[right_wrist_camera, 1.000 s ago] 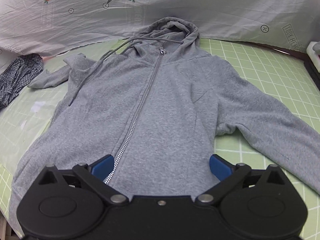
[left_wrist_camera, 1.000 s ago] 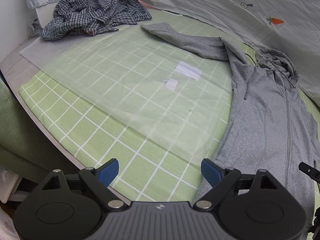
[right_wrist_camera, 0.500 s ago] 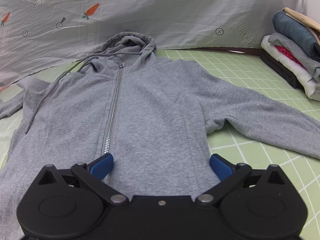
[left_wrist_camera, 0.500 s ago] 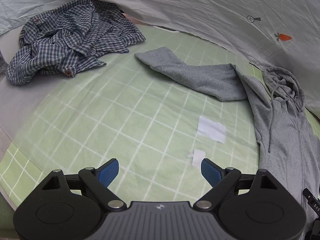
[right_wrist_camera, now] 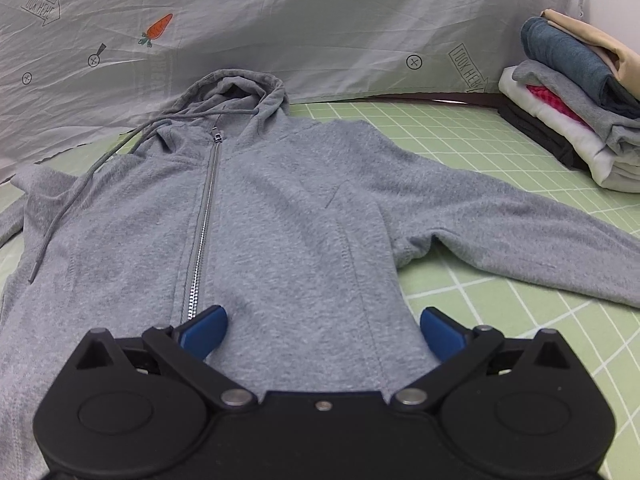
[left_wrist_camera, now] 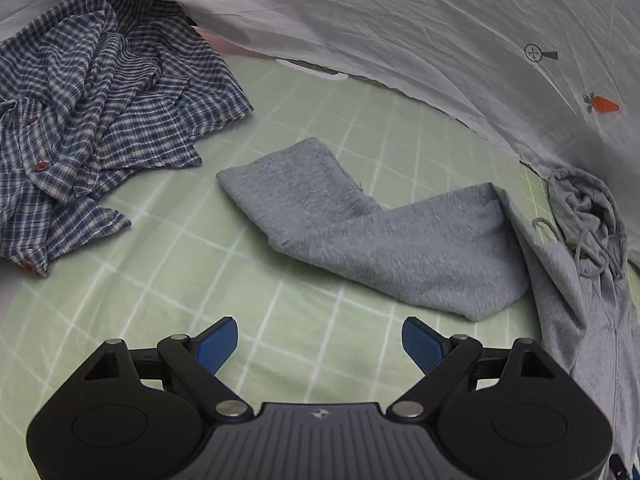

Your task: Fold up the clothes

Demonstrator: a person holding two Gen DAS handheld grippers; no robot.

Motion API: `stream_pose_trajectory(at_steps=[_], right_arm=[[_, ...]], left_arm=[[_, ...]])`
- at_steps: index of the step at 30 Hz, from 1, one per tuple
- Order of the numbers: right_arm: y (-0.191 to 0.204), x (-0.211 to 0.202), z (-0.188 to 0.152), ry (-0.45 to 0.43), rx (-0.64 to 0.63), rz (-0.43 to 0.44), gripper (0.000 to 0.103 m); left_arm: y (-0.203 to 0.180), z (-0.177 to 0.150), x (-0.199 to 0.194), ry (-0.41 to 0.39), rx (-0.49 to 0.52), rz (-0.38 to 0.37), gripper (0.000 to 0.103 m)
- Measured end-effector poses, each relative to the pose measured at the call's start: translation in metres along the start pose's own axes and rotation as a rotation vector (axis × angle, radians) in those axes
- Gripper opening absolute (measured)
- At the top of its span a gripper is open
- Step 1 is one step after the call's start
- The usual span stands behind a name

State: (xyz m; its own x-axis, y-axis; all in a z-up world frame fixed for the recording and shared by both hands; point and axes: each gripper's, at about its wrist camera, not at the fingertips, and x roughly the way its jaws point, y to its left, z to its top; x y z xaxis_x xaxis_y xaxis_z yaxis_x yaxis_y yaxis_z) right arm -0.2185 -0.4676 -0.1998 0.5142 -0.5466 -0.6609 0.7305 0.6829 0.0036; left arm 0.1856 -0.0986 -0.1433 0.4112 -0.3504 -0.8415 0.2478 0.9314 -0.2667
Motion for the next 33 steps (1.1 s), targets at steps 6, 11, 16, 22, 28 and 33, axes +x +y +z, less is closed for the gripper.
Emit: stream_pose_trajectory(at_steps=[6,11,16,22,28,33], right_arm=[[0.001,0.001,0.0,0.001,0.006,-0.008,0.103],[0.001,0.001,0.001,0.001,0.01,-0.012,0.103],[0.0,0.001,0.001,0.0,0.01,-0.01,0.103],[-0.001,0.001,0.001,0.0,0.01,-0.006,0.103],[-0.001,0.001,0.001,-0.001,0.009,-0.003,0.103],[-0.001,0.001,0.001,-0.001,0.009,-0.002,0.103]], left_arm=[[0.001,0.022,0.017,-0.019,-0.063,-0.022,0.057],[0.009,0.025,0.02,-0.029,-0.097,0.004,0.007],[0.018,0.01,-0.005,-0.058,-0.101,0.061,0.004],[0.045,-0.03,-0.071,-0.122,-0.112,0.178,0.004],[0.079,-0.069,-0.14,-0.182,-0.195,0.313,0.004],[0.073,-0.073,-0.159,-0.207,-0.179,0.362,0.004]])
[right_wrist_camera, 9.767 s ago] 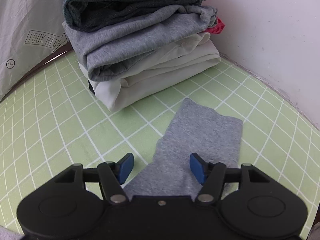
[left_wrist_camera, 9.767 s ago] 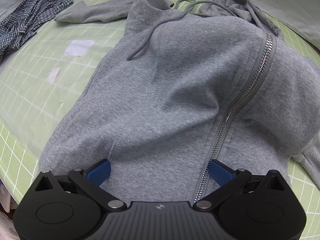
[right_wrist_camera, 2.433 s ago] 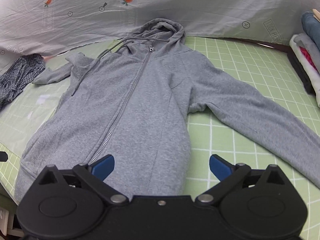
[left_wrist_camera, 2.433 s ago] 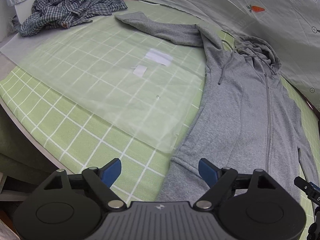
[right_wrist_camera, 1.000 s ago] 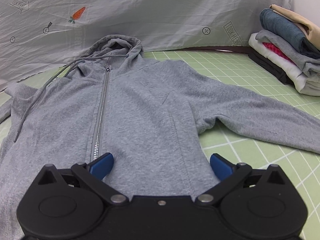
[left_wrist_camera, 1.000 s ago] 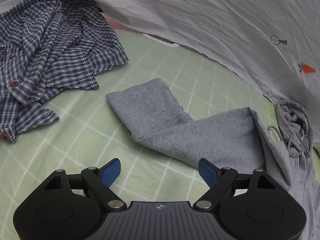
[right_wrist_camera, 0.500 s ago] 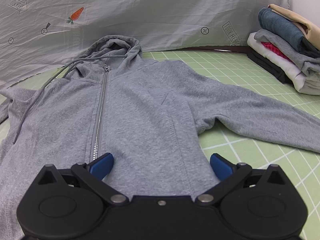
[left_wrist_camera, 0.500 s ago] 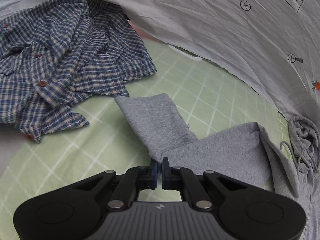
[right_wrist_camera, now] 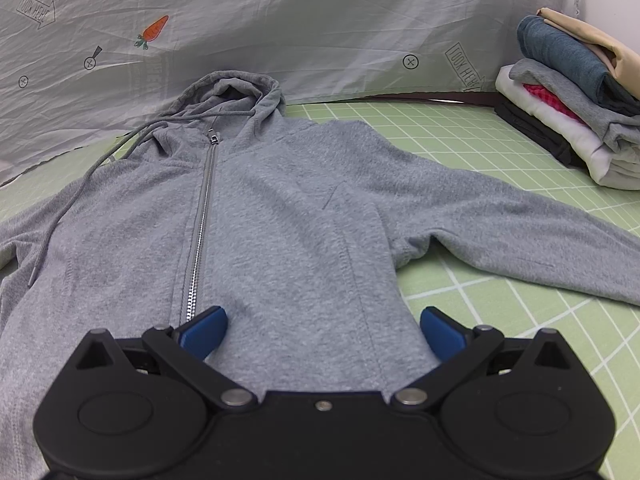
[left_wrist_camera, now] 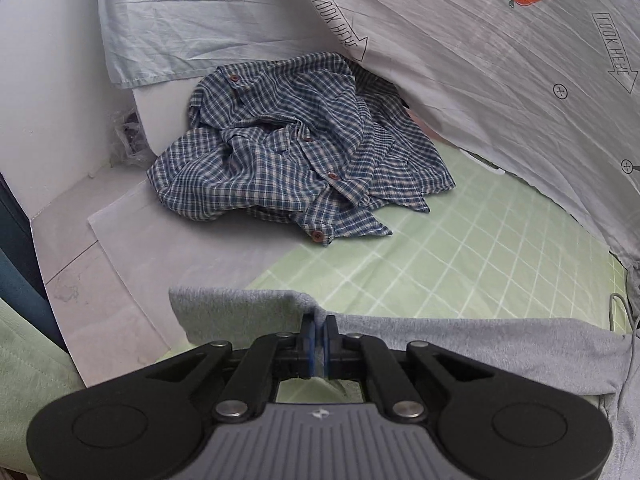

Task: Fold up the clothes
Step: 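Grasp the sleeve cuff with the left gripper and pull it straight, then release, then grasp the grey sleeve cuff with the left gripper, pull it straight, release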

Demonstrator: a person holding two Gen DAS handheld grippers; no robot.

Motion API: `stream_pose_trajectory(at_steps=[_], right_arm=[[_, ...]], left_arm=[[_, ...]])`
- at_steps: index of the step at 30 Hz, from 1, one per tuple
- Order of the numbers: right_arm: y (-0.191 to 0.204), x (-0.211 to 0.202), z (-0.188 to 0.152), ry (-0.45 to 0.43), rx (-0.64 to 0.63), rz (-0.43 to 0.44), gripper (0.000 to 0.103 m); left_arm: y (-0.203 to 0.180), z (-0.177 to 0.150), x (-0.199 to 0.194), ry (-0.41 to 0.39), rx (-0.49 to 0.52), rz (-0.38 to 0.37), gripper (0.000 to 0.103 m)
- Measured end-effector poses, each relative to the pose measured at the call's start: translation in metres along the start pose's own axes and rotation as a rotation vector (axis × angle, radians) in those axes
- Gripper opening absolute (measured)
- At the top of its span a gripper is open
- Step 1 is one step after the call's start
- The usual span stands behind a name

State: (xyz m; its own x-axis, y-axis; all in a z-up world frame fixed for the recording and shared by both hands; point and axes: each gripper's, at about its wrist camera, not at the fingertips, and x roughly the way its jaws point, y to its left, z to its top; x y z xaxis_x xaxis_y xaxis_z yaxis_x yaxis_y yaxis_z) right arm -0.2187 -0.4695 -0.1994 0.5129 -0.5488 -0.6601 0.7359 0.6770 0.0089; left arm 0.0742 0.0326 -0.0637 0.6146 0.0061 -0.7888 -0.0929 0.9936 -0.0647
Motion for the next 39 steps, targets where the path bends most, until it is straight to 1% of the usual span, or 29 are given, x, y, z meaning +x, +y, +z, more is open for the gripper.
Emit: stream_pose_trajectory(at_steps=[2,4,7,10,11,12,15,16,17,18,19,20,21,22,23,24,26,29,33,35,36,37,38,39], right_arm=[[0.0,0.0,0.0,0.0,0.0,0.0,0.103],[0.0,0.0,0.0,0.0,0.001,-0.001,0.103],[0.001,0.0,0.0,0.0,0.002,-0.002,0.103],[0.001,0.0,0.0,0.0,0.002,-0.002,0.103],[0.001,0.0,0.0,0.0,0.002,-0.002,0.103],[0.001,0.0,0.0,0.0,0.002,-0.002,0.103],[0.0,0.0,0.0,0.0,0.001,-0.001,0.103],[0.0,0.0,0.0,0.0,0.001,0.0,0.103],[0.0,0.0,0.0,0.0,0.0,0.0,0.103],[-0.001,0.0,0.001,0.0,-0.001,0.001,0.103],[-0.001,0.0,0.001,0.0,-0.001,0.001,0.103],[-0.001,0.0,0.001,0.001,-0.002,0.002,0.103],[-0.001,0.0,0.001,0.001,-0.002,0.001,0.103],[-0.001,0.0,0.001,0.001,-0.002,0.0,0.103],[0.0,0.0,0.001,0.001,-0.002,0.0,0.103],[0.0,0.0,0.001,0.001,-0.002,-0.001,0.103],[0.0,0.0,0.001,0.001,-0.002,0.0,0.103],[0.0,0.0,0.001,0.001,-0.002,-0.001,0.103],[0.0,0.0,0.0,0.001,-0.001,-0.002,0.103],[-0.001,0.0,0.001,0.001,-0.003,0.0,0.103],[-0.001,0.0,0.001,0.001,-0.003,0.0,0.103],[-0.001,0.0,0.0,0.001,-0.003,0.0,0.103],[-0.001,0.0,0.0,0.001,-0.003,0.0,0.103],[-0.001,0.0,0.001,0.001,-0.004,0.001,0.103]], left_arm=[[-0.015,0.002,0.001,-0.01,0.047,0.015,0.004],[-0.034,0.005,0.007,-0.008,0.09,0.011,0.004],[-0.069,0.01,0.024,0.008,0.16,-0.034,0.004],[-0.113,0.009,0.049,0.028,0.262,-0.089,0.005],[-0.128,0.008,0.06,0.053,0.298,-0.119,0.009],[-0.141,0.006,0.07,0.084,0.329,-0.148,0.011],[-0.168,-0.002,0.092,0.176,0.383,-0.219,0.018],[-0.172,-0.004,0.093,0.184,0.39,-0.241,0.019],[-0.172,-0.006,0.089,0.177,0.393,-0.263,0.024],[-0.17,-0.005,0.086,0.165,0.394,-0.283,0.031],[-0.165,-0.003,0.079,0.144,0.39,-0.303,0.035],[-0.157,0.002,0.072,0.12,0.378,-0.315,0.042],[-0.147,0.007,0.068,0.098,0.352,-0.314,0.048],[-0.136,0.013,0.064,0.078,0.32,-0.307,0.05],[-0.123,0.017,0.063,0.066,0.284,-0.291,0.056],[-0.111,0.019,0.064,0.061,0.251,-0.27,0.06],[-0.091,0.024,0.079,0.085,0.202,-0.216,0.06],[-0.073,0.026,0.1,0.132,0.175,-0.195,0.06],[-0.065,0.024,0.116,0.173,0.138,-0.23,0.06],[-0.067,0.022,0.12,0.179,0.131,-0.244,0.06],[-0.069,0.022,0.122,0.181,0.134,-0.252,0.057],[-0.07,0.021,0.123,0.179,0.143,-0.251,0.055],[-0.072,0.02,0.123,0.176,0.157,-0.246,0.045],[-0.074,0.02,0.123,0.174,0.174,-0.234,0.025]])
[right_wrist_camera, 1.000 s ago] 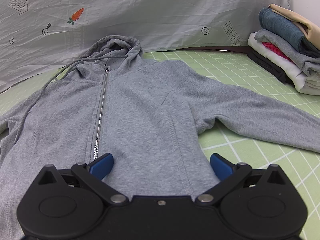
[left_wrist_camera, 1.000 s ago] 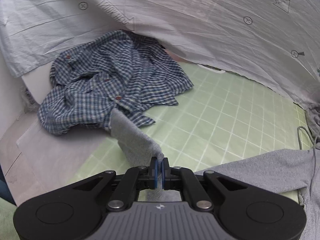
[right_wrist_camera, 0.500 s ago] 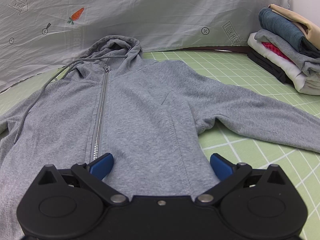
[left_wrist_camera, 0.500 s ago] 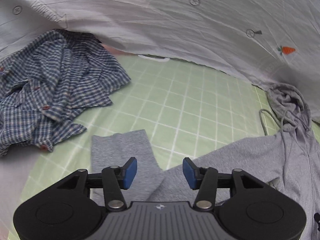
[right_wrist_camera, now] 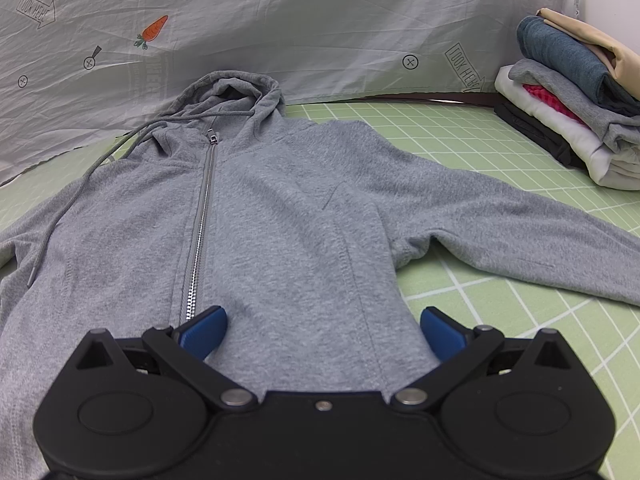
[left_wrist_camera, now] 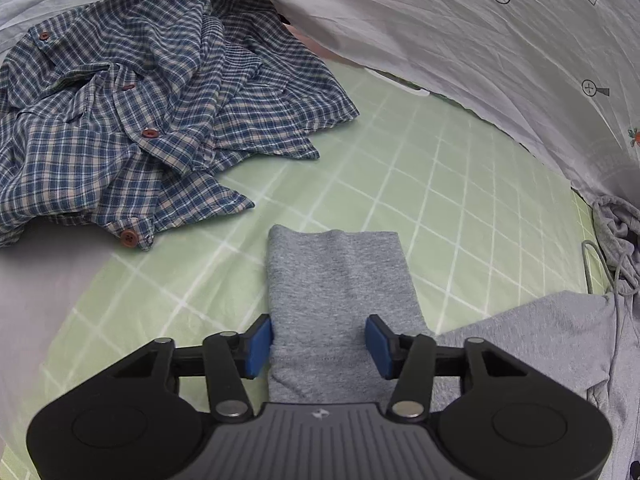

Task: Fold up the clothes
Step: 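Grasp the grey sleeve cuff with the left gripper, pull it straight, release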

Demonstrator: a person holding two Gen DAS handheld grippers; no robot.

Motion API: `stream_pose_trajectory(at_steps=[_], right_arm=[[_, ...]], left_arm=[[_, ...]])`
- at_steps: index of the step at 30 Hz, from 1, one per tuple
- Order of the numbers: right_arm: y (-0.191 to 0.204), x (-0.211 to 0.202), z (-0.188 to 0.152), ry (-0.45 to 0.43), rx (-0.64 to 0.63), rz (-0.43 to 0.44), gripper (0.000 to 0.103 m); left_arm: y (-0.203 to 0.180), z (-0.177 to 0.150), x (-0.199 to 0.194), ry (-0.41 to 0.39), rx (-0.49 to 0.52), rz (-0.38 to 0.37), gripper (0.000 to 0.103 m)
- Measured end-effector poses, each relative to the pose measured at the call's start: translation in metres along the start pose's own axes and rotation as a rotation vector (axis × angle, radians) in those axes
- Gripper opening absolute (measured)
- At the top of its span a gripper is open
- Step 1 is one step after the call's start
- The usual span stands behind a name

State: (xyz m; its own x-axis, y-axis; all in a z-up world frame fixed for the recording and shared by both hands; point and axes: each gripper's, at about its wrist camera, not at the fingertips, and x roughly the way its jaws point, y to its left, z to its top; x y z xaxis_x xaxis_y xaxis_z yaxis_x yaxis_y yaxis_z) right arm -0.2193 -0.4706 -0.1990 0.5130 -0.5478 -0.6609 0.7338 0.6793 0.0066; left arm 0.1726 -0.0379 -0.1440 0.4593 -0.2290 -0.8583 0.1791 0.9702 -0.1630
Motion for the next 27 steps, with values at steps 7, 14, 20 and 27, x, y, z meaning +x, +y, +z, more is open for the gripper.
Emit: stream_pose_trajectory(at_steps=[7,14,20,27], right_arm=[[0.002,0.0,0.0,0.0,0.002,-0.002,0.103],[0.001,0.0,0.0,0.0,0.005,-0.001,0.103],[0.001,0.0,0.0,0.0,0.007,-0.001,0.103],[0.001,0.001,-0.001,0.0,0.008,-0.002,0.103]], left_arm=[[0.024,-0.004,-0.031,-0.113,-0.051,0.066,0.008],[0.068,-0.022,-0.105,-0.314,-0.192,0.204,0.007],[0.079,-0.048,-0.154,-0.408,-0.226,0.228,0.006],[0.075,-0.094,-0.152,-0.34,-0.189,0.277,0.007]])
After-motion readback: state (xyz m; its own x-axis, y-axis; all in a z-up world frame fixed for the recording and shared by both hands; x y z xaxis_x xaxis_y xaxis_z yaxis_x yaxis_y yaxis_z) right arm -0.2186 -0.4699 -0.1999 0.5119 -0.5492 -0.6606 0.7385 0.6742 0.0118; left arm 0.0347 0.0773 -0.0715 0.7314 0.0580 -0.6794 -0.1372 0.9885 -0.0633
